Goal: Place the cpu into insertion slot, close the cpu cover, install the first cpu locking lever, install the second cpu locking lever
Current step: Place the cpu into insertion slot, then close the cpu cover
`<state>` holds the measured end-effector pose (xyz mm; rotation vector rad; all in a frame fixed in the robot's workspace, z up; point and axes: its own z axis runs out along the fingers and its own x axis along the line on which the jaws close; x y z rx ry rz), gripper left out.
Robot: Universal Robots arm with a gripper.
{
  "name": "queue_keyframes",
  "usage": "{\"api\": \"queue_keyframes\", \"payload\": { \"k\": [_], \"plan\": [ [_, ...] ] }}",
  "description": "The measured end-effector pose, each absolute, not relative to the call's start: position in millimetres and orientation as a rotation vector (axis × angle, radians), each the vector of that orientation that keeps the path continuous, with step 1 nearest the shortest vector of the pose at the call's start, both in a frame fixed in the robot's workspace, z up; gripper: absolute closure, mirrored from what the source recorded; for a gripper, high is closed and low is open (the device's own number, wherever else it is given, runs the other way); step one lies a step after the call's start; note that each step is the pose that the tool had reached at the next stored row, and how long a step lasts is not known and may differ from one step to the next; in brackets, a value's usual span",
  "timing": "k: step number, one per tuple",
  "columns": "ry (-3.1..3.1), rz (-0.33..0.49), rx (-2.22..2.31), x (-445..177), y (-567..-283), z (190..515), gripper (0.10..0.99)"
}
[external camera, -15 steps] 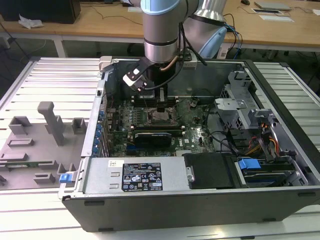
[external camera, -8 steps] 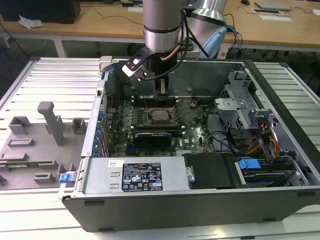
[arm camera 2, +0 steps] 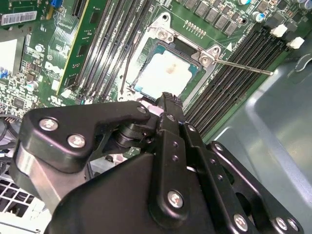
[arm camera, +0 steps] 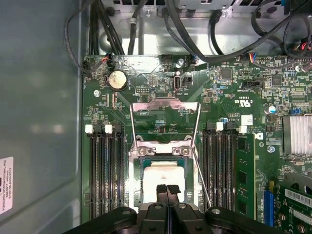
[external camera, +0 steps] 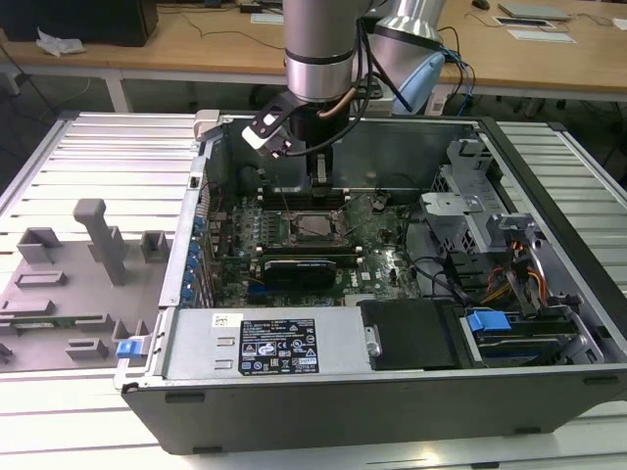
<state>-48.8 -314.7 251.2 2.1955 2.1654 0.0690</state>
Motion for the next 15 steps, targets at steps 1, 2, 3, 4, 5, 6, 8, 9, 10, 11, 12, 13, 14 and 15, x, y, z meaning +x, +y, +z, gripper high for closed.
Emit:
{"api": "queue_keyframes", "payload": {
  "k": [1, 2, 3, 4, 5, 6, 8, 9, 10, 11, 12, 13, 14, 15],
  "plan": [
    [2.165, 0.069, 2.195, -48.8, -314.7, 251.2, 0.98],
    [2.165, 0.069, 2.196, -48.8, -314.7, 251.2, 0.98],
    [2.165, 0.069, 2.195, -48.8, -314.7, 251.2, 0.98],
    [2.165, 0.069, 2.195, -48.7, -314.7, 251.2, 0.98],
    [2.165, 0.069, 2.195, -48.7, -314.7, 251.2, 0.98],
    [2.165, 0.069, 2.195, -48.7, -314.7, 251.2, 0.98],
    [2.165, 0.069, 2.196, -48.7, -314.7, 251.2, 0.98],
    [2.165, 0.069, 2.196, -48.7, -314.7, 251.2, 0.98],
    [2.165, 0.069, 2.195, -48.7, -314.7, 251.2, 0.98],
    [2.165, 0.069, 2.195, -48.7, -314.7, 251.2, 0.98],
    [2.165, 0.069, 2.195, -48.6, -314.7, 251.2, 0.98],
    [2.165, 0.069, 2.195, -48.6, -314.7, 251.2, 0.98],
    [2.165, 0.069, 2.195, -48.6, -314.7, 251.2, 0.98],
    [2.165, 0.069, 2.195, -48.6, -314.7, 251.4, 0.98]
  ]
}}
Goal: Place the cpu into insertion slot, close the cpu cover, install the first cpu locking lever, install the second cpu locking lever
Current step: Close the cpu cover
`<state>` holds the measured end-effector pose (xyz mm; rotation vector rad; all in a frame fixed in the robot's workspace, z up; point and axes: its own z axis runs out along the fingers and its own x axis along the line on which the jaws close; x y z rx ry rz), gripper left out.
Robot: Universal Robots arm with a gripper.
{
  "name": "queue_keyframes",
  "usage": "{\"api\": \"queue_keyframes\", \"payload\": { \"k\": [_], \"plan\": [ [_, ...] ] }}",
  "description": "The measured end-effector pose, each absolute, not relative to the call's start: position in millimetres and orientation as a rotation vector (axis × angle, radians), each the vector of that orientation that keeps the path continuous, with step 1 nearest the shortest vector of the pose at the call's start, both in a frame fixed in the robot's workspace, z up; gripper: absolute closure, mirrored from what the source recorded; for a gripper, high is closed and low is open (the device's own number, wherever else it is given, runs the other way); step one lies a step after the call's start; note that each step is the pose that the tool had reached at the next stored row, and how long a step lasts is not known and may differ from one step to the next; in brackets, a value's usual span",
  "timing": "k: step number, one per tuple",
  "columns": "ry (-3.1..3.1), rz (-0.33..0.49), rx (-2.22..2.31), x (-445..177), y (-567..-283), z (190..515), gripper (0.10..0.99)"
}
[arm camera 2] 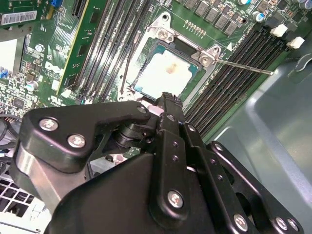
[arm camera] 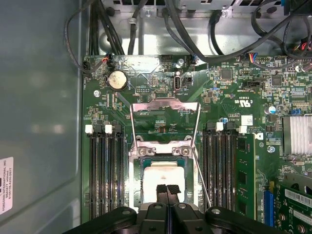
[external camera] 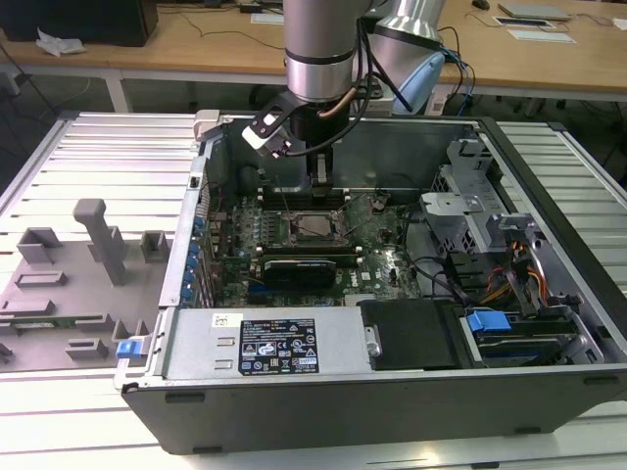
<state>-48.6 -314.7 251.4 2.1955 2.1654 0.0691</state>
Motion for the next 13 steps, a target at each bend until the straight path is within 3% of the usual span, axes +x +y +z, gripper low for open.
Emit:
{"api": "queue_keyframes", "payload": {
  "k": [13],
  "plan": [
    [2.165, 0.069, 2.195, -35.4, -314.7, 259.3, 0.98]
  ]
}}
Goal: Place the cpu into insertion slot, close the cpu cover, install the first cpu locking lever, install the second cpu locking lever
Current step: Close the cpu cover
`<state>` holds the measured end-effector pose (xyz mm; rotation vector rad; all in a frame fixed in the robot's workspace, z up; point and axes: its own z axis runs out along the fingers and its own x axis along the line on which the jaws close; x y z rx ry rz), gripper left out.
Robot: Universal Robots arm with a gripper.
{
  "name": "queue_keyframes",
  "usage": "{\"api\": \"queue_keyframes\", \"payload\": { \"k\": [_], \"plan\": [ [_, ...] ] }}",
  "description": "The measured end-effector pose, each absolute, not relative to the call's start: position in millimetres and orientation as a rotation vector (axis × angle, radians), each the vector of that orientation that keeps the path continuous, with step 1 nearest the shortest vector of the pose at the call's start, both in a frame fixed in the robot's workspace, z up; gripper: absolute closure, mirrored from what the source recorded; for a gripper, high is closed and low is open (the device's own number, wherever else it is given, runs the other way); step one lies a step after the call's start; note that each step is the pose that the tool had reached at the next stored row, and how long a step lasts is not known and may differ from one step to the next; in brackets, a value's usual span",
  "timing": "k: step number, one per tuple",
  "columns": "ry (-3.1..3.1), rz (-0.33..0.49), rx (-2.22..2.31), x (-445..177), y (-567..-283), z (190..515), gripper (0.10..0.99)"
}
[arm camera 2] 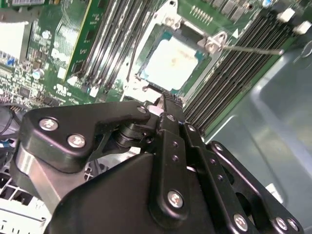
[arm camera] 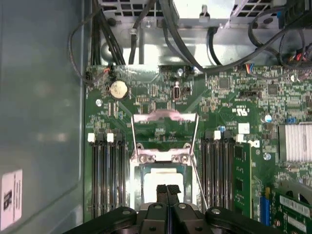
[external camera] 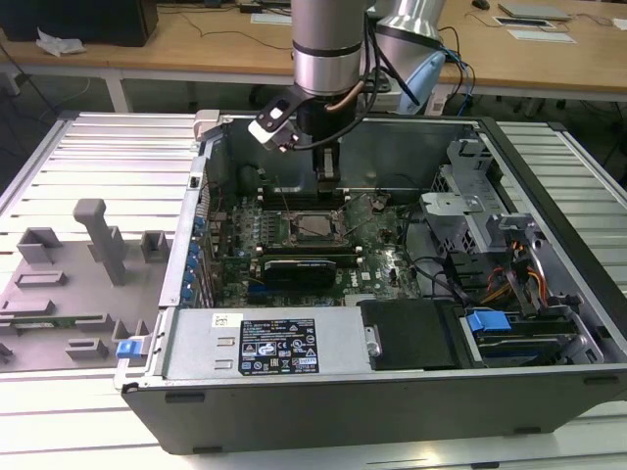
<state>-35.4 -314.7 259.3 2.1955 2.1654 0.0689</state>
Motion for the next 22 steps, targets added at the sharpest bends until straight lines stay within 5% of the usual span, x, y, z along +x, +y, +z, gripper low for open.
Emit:
{"api": "queue_keyframes", "payload": {
  "k": [22],
  "plan": [
    [2.166, 0.068, 2.196, 30.9, -314.7, 263.2, 0.98]
  ]
}}
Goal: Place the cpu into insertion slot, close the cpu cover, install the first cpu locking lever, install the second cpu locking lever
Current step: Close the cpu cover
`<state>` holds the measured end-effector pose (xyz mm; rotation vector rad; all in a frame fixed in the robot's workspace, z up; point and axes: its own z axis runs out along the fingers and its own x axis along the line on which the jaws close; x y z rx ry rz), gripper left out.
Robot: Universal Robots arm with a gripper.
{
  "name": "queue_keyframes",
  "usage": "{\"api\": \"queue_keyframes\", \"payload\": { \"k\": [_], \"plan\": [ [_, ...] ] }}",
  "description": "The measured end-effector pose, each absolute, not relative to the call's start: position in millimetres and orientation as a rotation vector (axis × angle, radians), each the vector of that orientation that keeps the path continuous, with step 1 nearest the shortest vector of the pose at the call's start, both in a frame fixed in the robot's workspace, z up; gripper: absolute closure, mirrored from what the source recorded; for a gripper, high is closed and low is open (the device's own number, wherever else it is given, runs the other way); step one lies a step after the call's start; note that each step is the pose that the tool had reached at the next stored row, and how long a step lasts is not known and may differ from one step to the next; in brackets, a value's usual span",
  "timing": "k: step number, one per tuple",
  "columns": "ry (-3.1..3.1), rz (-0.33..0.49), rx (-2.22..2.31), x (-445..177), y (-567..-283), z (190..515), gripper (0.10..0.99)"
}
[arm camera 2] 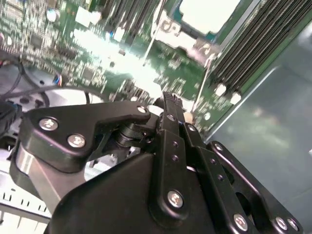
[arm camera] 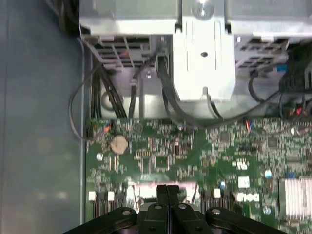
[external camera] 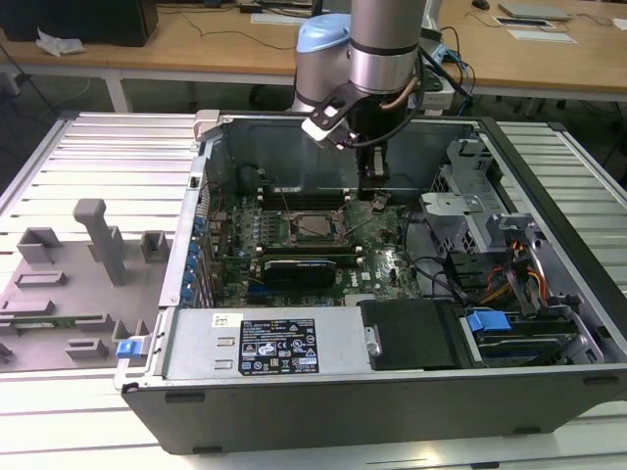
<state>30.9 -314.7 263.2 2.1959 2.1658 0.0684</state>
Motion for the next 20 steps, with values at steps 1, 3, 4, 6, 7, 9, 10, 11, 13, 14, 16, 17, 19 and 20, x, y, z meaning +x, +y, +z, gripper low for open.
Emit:
{"api": "queue_keyframes", "payload": {
  "k": [1, 3, 4, 6, 7, 9, 10, 11, 13, 14, 16, 17, 19, 20],
  "plan": [
    [2.166, 0.068, 2.196, 38.1, -314.7, 263.3, 0.98],
    [2.166, 0.068, 2.196, 47.9, -314.7, 263.3, 0.98],
    [2.166, 0.068, 2.196, 48.3, -314.7, 263.2, 0.98],
    [2.166, 0.068, 2.196, 48.5, -314.7, 263.2, 0.98],
    [2.166, 0.068, 2.196, 48.5, -314.8, 262.8, 0.98],
    [2.167, 0.066, 2.197, 48.5, -314.8, 260.4, 0.98],
    [2.168, 0.064, 2.197, 48.6, -314.7, 259.0, 0.98],
    [2.168, 0.063, 2.198, 48.6, -314.7, 257.8, 0.98],
    [2.17, 0.058, 2.2, 49.4, -314.7, 256.1, 0.98],
    [2.171, 0.056, 2.201, 50.0, -314.7, 255.5, 0.98],
    [2.175, 0.049, 2.205, 52.4, -314.7, 252.7, 0.98],
    [2.175, 0.048, 2.205, 52.8, -314.7, 251.4, 0.98],
    [2.175, 0.048, 2.206, 52.9, -314.7, 249.9, 0.98],
    [2.175, 0.048, 2.205, 53.0, -314.7, 248.1, 0.98]
  ]
}}
